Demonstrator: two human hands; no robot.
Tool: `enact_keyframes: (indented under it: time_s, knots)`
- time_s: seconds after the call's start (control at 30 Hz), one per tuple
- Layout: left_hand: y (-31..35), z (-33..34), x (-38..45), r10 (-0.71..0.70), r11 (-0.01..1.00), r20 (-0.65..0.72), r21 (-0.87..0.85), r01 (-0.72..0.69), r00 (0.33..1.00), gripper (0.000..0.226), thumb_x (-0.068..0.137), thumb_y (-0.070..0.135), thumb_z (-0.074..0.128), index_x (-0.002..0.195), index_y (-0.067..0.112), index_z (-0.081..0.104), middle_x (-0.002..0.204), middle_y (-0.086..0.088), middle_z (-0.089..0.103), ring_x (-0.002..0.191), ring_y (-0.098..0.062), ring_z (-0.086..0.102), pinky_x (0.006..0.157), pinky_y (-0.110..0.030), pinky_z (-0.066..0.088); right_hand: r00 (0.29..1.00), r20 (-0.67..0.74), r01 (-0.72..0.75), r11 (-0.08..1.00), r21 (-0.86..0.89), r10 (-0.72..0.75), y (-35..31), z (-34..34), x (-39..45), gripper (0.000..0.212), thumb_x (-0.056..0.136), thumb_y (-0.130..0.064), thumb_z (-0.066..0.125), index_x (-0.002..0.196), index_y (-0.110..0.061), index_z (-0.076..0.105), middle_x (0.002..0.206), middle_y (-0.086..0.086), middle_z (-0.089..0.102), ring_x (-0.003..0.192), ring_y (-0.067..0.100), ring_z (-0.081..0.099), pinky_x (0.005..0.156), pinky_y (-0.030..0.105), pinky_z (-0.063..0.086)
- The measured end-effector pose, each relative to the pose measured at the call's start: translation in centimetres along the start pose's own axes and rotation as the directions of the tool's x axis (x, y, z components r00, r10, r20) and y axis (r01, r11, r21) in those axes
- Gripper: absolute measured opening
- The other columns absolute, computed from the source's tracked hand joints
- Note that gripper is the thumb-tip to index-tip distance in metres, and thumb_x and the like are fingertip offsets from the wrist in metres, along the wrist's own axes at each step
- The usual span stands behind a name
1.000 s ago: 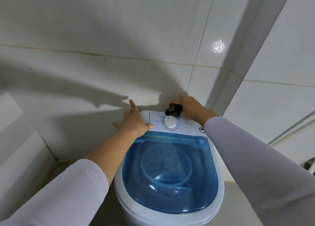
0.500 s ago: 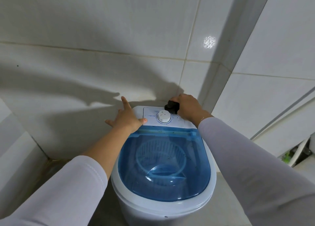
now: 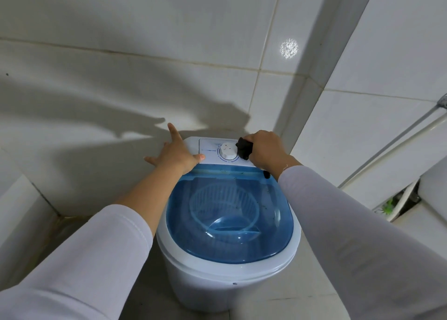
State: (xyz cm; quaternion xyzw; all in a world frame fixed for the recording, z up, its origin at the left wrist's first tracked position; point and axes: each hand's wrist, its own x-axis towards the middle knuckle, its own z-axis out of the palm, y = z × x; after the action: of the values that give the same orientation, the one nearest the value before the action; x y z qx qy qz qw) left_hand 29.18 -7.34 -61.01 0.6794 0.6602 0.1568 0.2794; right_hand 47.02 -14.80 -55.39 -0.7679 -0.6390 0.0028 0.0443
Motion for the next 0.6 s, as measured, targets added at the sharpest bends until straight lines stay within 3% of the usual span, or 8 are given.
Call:
enact_keyframes:
  time_s: [0.27,0.43,0.6]
  knots:
    - [0.1,-0.1,-0.3,-0.004,1.000,0.023,-0.011,0.004,1.000,0.116,0.080,0.049,0.066,0.146,0.025,-0.027,0.152,-0.006,0.036,0.139,-0.030,0.035,0.111,-0.066,0.006,0.996,0.077,-0.055,0.997,0.044,0.052,-0.9,0.2,-1.8,0.033,0.084,-0.003,0.046,0.109,-0.013,0.065,0.112,0.012,0.064,0.103,0.030,0.057,0.070,0.028,0.038]
    - [0.3,-0.2,-0.5,-0.015,1.000,0.023,-0.006,0.015,1.000,0.116,0.080,0.049,0.066,0.146,0.025,-0.026,0.150,-0.010,0.039,0.138,-0.031,0.036,0.111,-0.066,0.006,0.990,0.139,0.012,0.999,0.040,-0.018,-1.5,0.2,-2.0,0.045,0.082,0.000,0.045,0.113,-0.024,0.066,0.114,0.007,0.065,0.099,0.027,0.057,0.079,0.032,0.047]
    - [0.4,-0.3,-0.6,-0.024,1.000,0.027,-0.015,0.025,0.999,0.116,0.080,0.049,0.066,0.147,0.024,-0.026,0.151,-0.013,0.036,0.139,-0.032,0.034,0.110,-0.067,0.005,0.970,0.228,0.066,0.996,0.065,-0.079,-2.0,-0.7,-1.7,0.048,0.082,0.003,0.043,0.114,-0.024,0.066,0.114,0.007,0.064,0.091,0.023,0.051,0.079,0.030,0.046]
